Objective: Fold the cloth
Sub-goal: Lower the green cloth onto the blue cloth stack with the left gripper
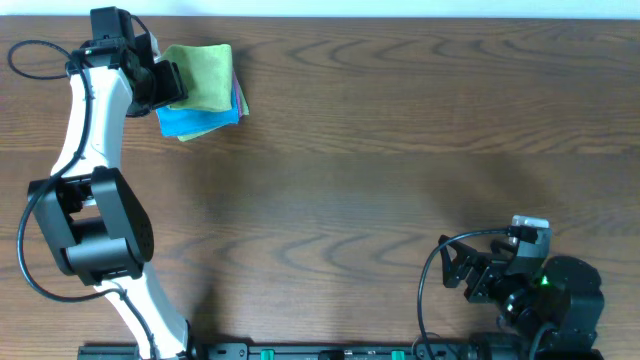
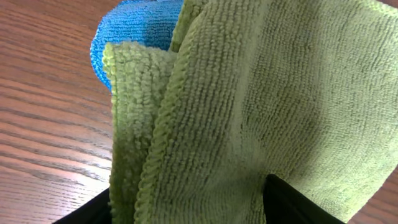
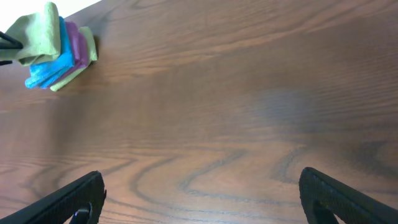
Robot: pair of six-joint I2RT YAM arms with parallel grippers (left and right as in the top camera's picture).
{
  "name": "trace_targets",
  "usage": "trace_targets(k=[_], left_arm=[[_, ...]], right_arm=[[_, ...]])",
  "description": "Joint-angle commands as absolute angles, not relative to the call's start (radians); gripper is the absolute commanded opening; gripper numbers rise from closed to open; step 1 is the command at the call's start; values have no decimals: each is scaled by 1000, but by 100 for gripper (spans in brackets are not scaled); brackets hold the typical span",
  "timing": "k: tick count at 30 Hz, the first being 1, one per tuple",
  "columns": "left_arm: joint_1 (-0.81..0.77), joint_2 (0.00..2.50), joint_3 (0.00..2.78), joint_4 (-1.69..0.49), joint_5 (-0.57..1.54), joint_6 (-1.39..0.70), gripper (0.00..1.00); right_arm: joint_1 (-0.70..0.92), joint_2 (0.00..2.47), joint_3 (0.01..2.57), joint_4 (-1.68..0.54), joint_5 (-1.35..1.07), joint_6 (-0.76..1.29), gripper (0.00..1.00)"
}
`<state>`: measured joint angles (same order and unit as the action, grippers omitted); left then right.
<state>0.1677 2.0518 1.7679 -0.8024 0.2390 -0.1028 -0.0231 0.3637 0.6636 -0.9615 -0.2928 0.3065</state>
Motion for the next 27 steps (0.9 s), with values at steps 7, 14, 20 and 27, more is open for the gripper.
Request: trace_targets(k=[7,14,20,27], left_arm=[[178,2031,1785,-814,225,-89,68],[213,2006,1785,-819,210,-89,73],[233,1981,1785,-836,210,-89,75],[233,1966,1785,-852,237,-93,74]], right_arm=[[-33,358,657,-962,-300,318,99],[-33,358,657,-962,-300,318,99],[-33,358,657,-962,-300,318,99],[-33,358,657,-962,-300,318,99]])
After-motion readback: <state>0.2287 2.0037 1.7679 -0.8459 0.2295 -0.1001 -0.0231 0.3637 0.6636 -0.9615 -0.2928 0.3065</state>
